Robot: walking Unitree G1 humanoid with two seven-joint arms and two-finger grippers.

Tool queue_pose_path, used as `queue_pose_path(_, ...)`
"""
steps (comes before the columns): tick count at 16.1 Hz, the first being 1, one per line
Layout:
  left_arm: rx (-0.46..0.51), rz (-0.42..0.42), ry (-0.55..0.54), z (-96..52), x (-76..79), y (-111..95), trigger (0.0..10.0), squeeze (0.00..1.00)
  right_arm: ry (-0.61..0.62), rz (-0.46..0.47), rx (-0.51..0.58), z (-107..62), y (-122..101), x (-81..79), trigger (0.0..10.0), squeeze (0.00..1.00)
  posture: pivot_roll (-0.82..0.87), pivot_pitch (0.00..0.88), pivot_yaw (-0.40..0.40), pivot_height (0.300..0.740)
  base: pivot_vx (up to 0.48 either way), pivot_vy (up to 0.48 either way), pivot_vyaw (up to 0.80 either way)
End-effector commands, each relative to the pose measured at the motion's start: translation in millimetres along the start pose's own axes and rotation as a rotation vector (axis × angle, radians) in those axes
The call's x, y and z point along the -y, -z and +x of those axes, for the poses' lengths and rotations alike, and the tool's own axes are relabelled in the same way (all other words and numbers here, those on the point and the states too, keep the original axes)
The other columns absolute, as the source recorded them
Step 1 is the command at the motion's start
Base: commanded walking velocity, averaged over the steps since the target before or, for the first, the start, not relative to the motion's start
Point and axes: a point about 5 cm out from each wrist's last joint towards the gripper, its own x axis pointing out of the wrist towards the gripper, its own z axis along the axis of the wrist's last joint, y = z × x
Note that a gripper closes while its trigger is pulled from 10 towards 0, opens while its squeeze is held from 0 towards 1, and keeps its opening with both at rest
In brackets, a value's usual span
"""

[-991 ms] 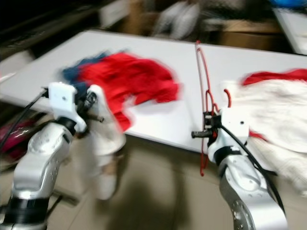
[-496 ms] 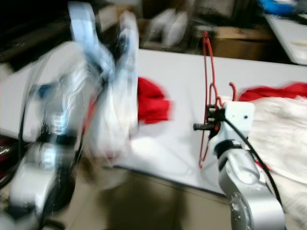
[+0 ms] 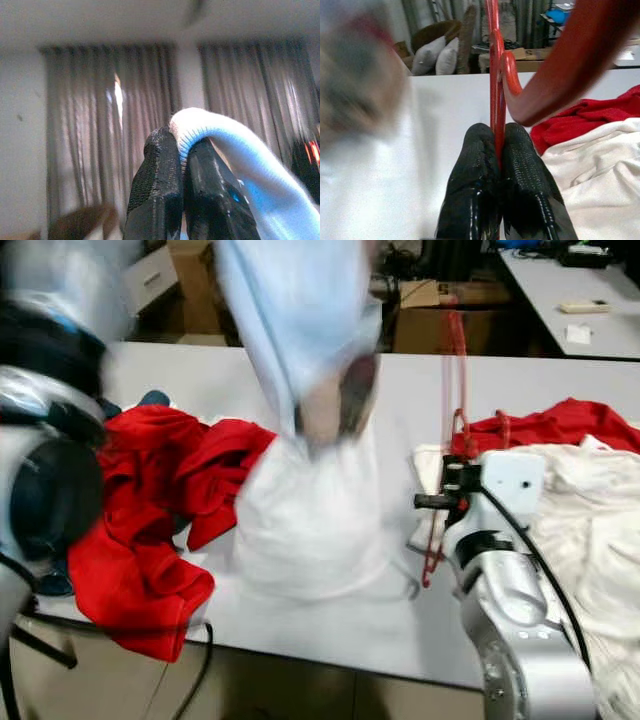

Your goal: Hang hanger

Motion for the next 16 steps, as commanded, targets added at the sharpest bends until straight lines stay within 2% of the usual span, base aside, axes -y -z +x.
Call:
queue_pose_path(1, -0.099, 0.032, 0.099, -18.2, 3.2, 34, 10.0, 0.0, -0.003, -0.001, 0.025, -3.4, -3, -2.0, 10.0, 0.0, -0.01, 0.0, 0.104, 0.74, 0.0, 0.0, 0.0)
queue_pose_path(2, -0.163, 0.045, 0.232, -39.2, 13.6, 62, 10.0, 0.0, 0.0, -0.002, 0.025, -4.5, -3, -1.6, 10.0, 0.0, -0.01, 0.0, 0.104, 0.74, 0.0, 0.0, 0.0)
queue_pose_path(3, -0.196, 0.049, 0.326, -56.3, 21.0, 78, 10.0, 0.0, 0.002, -0.002, 0.026, -5.5, -3, -1.3, 10.0, 0.0, -0.01, 0.0, 0.101, 0.74, 0.0, 0.0, 0.0)
queue_pose_path(4, -0.23, 0.024, 0.426, -77.1, 25.1, 90, 10.0, 0.0, 0.003, -0.003, 0.026, -5.6, -3, -0.7, 10.0, 0.0, -0.01, 0.0, 0.1, 0.74, 0.0, 0.0, 0.0)
queue_pose_path(5, -0.253, 0.03, 0.474, -88.7, 25.9, 96, 10.0, 0.0, 0.002, -0.004, 0.025, -5.5, -3, -0.5, 10.0, 0.0, -0.01, 0.0, 0.096, 0.74, 0.0, 0.0, 0.0)
queue_pose_path(6, -0.308, 0.113, 0.531, -108.7, 20.6, 103, 10.0, 0.0, -0.001, -0.005, 0.022, -5.1, -3, -0.5, 10.0, 0.0, 0.0, 0.0, 0.095, 0.74, 0.0, 0.0, 0.0)
queue_pose_path(7, -0.379, 0.158, 0.551, -125.9, 7.0, 107, 10.0, 0.0, -0.009, -0.005, 0.017, -4.8, -2, -1.3, 10.0, 0.0, 0.0, 0.0, 0.088, 0.74, 0.0, 0.0, 0.0)
queue_pose_path(8, -0.454, 0.203, 0.535, -137.3, -9.8, 107, 10.0, 1.0, -0.017, -0.003, 0.013, -4.3, -1, -2.3, 10.0, 0.0, 0.01, 0.0, 0.084, 0.74, 0.0, 0.0, 0.0)
queue_pose_path(9, -0.485, 0.232, 0.525, -141.7, -18.0, 107, 10.0, 1.0, -0.021, -0.002, 0.011, -4.0, -1, -2.8, 10.0, 0.0, 0.01, 0.0, 0.084, 0.74, 0.0, 0.0, 0.0)
queue_pose_path(11, -0.675, 0.32, 0.51, -167.6, -62.7, 101, 10.0, 1.0, -0.059, 0.004, -0.008, -2.1, 2, -8.4, 10.0, 0.0, 0.02, 0.0, 0.081, 0.74, 0.0, 0.0, 0.0)
queue_pose_path(13, -0.74, 0.314, 0.549, -181.5, -77.6, 92, 10.0, 1.0, -0.074, 0.003, -0.02, -3.4, 4, -10.3, 10.0, 0.0, 0.01, 0.0, 0.085, 0.74, 0.0, 0.0, 0.0)
queue_pose_path(16, -0.793, 0.184, 0.697, -200.2, -78.4, 77, 10.0, 1.0, -0.084, 0.009, -0.032, -5.5, 6, -10.8, 10.0, 0.0, 0.01, 0.0, 0.091, 0.74, 0.0, 0.0, 0.0)
